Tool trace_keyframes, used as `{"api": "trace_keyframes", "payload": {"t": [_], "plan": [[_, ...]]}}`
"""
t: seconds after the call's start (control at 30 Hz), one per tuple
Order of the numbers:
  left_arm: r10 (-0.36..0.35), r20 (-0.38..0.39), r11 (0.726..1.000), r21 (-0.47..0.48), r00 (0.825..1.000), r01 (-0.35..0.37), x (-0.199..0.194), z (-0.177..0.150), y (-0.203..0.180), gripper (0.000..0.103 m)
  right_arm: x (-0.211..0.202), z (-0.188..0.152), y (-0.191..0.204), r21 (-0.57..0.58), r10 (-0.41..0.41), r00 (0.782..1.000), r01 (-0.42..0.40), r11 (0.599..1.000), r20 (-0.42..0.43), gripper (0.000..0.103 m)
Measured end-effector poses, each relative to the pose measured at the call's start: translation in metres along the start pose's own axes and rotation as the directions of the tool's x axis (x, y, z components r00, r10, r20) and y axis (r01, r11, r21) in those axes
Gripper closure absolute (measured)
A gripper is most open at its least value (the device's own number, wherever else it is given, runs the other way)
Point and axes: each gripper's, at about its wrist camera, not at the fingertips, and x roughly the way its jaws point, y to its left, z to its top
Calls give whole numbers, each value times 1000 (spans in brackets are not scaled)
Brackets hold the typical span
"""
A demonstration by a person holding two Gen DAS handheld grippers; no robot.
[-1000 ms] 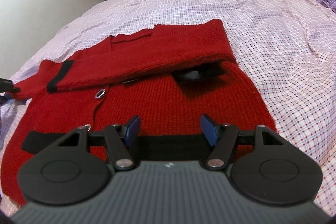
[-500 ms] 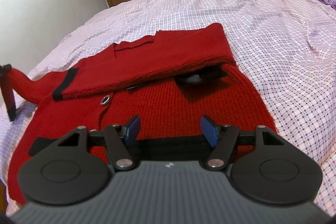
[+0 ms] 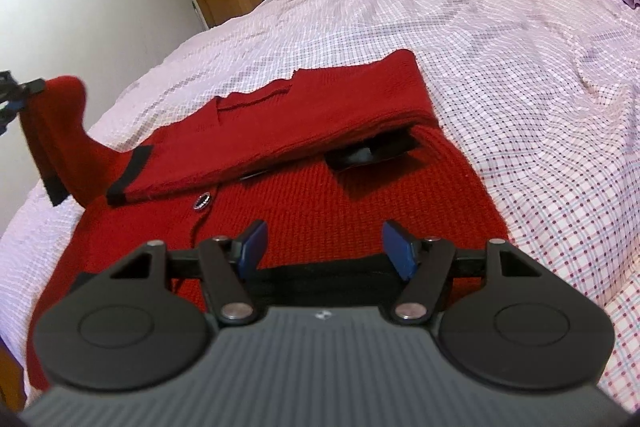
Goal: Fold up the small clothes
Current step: 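Fold the held sleeve over the cardigan body with the left gripper and release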
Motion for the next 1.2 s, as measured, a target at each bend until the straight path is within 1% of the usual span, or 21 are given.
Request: {"api": "trace_keyframes", "payload": {"t": [0.17, 0.27, 0.33, 0.4, 0.47, 0.5, 0.57, 0.63, 0.73, 0.8, 0.83, 0.9, 0.93, 0.97, 1.0, 1.03, 1.07, 1.1, 1.2], "plan": [[-61, -48, 998, 24, 997, 62, 19, -19, -40, 87, -2, -1, -6, 15, -1, 1000, 1, 1000, 7, 36], [-83, -90, 996, 24, 992, 86, 33, -33, -57, 87, -3, -2, -11, 29, 1, 1000, -1, 1000, 8, 37], [-94, -128, 995, 19, 987, 98, 43, -43, -61, 87, -3, -2, -14, 36, 8, 1000, -9, 999, 8, 37], [-103, -174, 994, 20, 979, 108, 55, -56, -67, 87, -3, -2, -15, 41, 14, 1000, -14, 999, 7, 37], [-104, -212, 992, 41, 972, 115, 66, -67, -69, 87, -2, -2, -16, 44, 19, 1000, -19, 999, 6, 37], [-109, -235, 991, 49, 966, 124, 71, -72, -64, 87, -2, -2, -17, 43, 20, 1000, -20, 999, 5, 37], [-120, -287, 988, 59, 951, 143, 78, -85, -65, 87, -1, -3, -17, 42, 21, 1000, -21, 999, 3, 38], [-126, -321, 987, 60, 939, 152, 85, -98, -59, 86, 0, -4, -17, 41, 19, 1000, -19, 999, 1, 38], [-120, -354, 986, 63, 927, 152, 89, -114, -54, 86, 0, -5, -16, 38, 19, 1000, -19, 999, 3, 37], [-114, -390, 987, 60, 914, 149, 91, -122, -50, 85, 0, -5, -16, 37, 18, 1000, -18, 999, 2, 37], [-108, -412, 988, 56, 905, 143, 93, -127, -49, 83, 0, -5, -16, 37, 18, 1000, -18, 999, 2, 37], [-102, -432, 989, 50, 896, 137, 92, -133, -45, 78, 0, -5, -16, 39, 19, 1000, -19, 999, 2, 37], [-101, -437, 990, 48, 894, 135, 90, -134, -44, 77, 0, -5, -16, 39, 20, 1000, -20, 999, 2, 37], [-103, -440, 989, 47, 892, 137, 87, -136, -41, 74, 0, -5, -16, 40, 19, 1000, -19, 999, 3, 37], [-103, -444, 989, 46, 890, 138, 83, -135, -40, 67, 0, -5, -16, 40, 17, 1000, -17, 999, 2, 37], [-99, -449, 990, 49, 888, 135, 79, -136, -37, 64, -1, -5, -15, 39, 15, 1000, -16, 999, 2, 36], [-91, -452, 990, 56, 887, 130, 74, -134, -36, 57, -1, -4, -14, 39, 14, 1000, -14, 999, 3, 36], [-84, -453, 990, 63, 887, 126, 68, -132, -35, 53, -1, -3, -13, 37, 13, 1000, -13, 999, 4, 36], [-61, -461, 990, 85, 885, 113, 52, -127, -30, 47, -1, 1, -6, 23, 27, 1000, -27, 999, 7, 35]]}}
